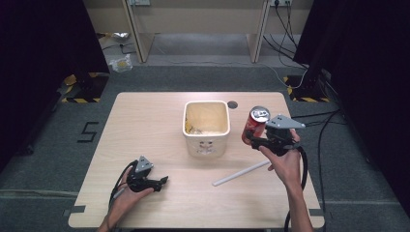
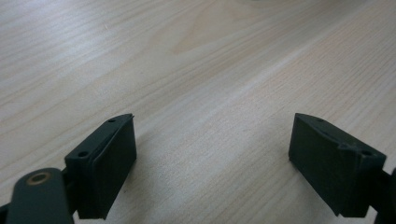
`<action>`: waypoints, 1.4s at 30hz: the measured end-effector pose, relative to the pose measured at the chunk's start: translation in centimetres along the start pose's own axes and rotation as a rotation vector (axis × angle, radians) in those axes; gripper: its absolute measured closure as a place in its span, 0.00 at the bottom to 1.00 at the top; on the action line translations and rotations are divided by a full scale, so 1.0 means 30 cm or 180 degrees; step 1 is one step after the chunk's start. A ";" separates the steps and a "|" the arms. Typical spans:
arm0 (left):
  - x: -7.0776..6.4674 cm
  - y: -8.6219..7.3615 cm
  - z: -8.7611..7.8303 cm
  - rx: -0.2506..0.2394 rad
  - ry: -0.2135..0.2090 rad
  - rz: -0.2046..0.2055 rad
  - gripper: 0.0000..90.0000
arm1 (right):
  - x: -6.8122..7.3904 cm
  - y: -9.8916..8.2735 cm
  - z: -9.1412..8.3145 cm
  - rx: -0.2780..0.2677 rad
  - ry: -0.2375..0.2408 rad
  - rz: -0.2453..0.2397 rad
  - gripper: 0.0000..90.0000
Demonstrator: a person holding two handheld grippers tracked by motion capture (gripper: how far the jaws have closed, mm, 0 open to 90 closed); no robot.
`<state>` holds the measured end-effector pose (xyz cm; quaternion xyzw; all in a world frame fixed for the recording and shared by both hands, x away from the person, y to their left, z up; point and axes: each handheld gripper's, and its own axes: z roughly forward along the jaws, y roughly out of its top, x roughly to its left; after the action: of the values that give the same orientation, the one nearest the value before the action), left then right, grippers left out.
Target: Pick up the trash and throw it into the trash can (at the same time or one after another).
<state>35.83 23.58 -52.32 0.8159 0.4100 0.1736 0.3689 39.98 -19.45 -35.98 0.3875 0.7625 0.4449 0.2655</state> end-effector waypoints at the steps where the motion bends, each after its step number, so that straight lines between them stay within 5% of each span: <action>1: 0.000 0.000 0.000 0.0001 -0.0003 -0.0006 0.16 | 0.000 0.009 0.001 -0.0008 0.0003 -0.0010 0.37; 19: -0.001 0.000 0.001 -0.0009 -0.0002 -0.0011 0.16 | 0.041 0.166 0.037 -0.0077 0.0111 -0.0149 0.38; 42: 0.000 0.000 0.001 -0.0007 -0.0002 -0.0010 0.16 | 0.149 0.272 0.189 -0.0049 0.0368 -0.0312 0.38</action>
<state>35.84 23.56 -52.33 0.8149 0.4110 0.1732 0.3702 44.64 -10.59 -31.67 0.3214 0.7912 0.4588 0.2455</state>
